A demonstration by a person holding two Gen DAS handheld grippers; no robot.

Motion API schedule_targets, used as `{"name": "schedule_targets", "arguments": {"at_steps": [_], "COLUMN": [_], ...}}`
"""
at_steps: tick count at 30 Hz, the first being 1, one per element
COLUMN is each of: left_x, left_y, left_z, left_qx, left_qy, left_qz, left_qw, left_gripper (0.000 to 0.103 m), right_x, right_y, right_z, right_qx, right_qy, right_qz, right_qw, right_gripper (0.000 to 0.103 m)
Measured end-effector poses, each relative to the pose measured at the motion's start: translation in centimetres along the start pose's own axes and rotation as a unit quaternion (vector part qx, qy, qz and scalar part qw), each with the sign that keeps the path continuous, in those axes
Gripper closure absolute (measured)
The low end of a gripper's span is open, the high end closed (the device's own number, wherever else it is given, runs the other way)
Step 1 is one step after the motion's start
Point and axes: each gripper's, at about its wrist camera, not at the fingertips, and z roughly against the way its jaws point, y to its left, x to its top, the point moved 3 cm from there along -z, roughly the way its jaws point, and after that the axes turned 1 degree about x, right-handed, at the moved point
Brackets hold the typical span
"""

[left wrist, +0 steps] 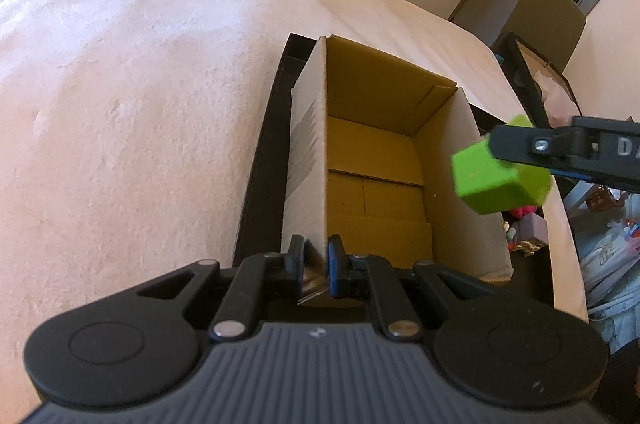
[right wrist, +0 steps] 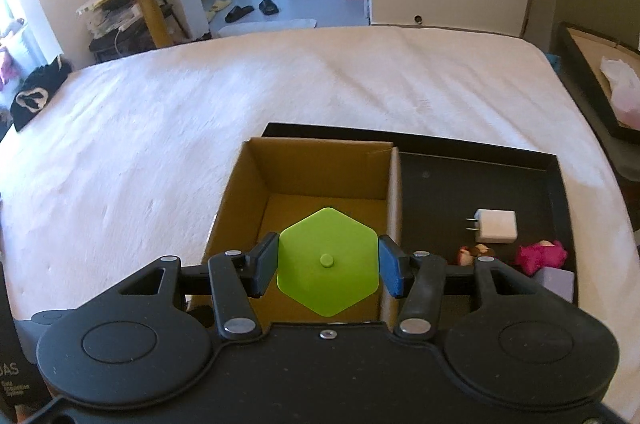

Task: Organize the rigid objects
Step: 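Grasp the green hexagonal block with the right gripper and lift it over the box, then lower the green block into the box and open the right gripper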

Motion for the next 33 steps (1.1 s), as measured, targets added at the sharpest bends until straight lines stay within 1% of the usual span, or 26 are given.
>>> {"name": "schedule_targets", "arguments": {"at_steps": [6, 11, 15, 16, 18, 23, 26, 33], "left_x": [-0.1, 0.0, 0.0, 0.0, 0.0, 0.0, 0.0, 0.0], "left_y": [0.2, 0.5, 0.5, 0.5, 0.5, 0.5, 0.4, 0.3], "left_z": [0.0, 0.0, 0.1, 0.1, 0.1, 0.0, 0.0, 0.0], "left_qx": [-0.007, -0.013, -0.015, -0.015, -0.014, -0.014, -0.012, -0.006], "left_qy": [0.000, 0.001, 0.001, 0.001, 0.001, 0.002, 0.002, 0.002], "left_qz": [0.001, 0.007, 0.007, 0.006, 0.006, 0.007, 0.006, 0.001], "left_qw": [1.0000, 0.9999, 0.9999, 0.9999, 0.9999, 0.9999, 0.9999, 1.0000], "left_gripper": [0.092, 0.092, 0.092, 0.092, 0.092, 0.092, 0.092, 0.092], "right_x": [-0.1, 0.5, 1.5, 1.7, 1.9, 1.9, 1.6, 0.7], "right_y": [1.3, 2.4, 3.3, 3.6, 3.9, 2.9, 1.7, -1.5], "right_z": [-1.8, -3.1, -3.6, -3.7, -3.8, -3.1, -2.4, 0.0], "right_qx": [0.006, 0.016, 0.028, 0.031, 0.031, 0.031, 0.029, 0.025], "right_qy": [0.013, 0.020, 0.008, 0.006, 0.011, 0.011, 0.014, 0.006], "right_qz": [0.013, 0.018, 0.022, 0.024, 0.027, 0.018, 0.009, 0.001], "right_qw": [1.000, 1.000, 0.999, 0.999, 0.999, 0.999, 0.999, 1.000], "right_gripper": [0.051, 0.051, 0.051, 0.050, 0.035, 0.035, 0.035, 0.035]}}
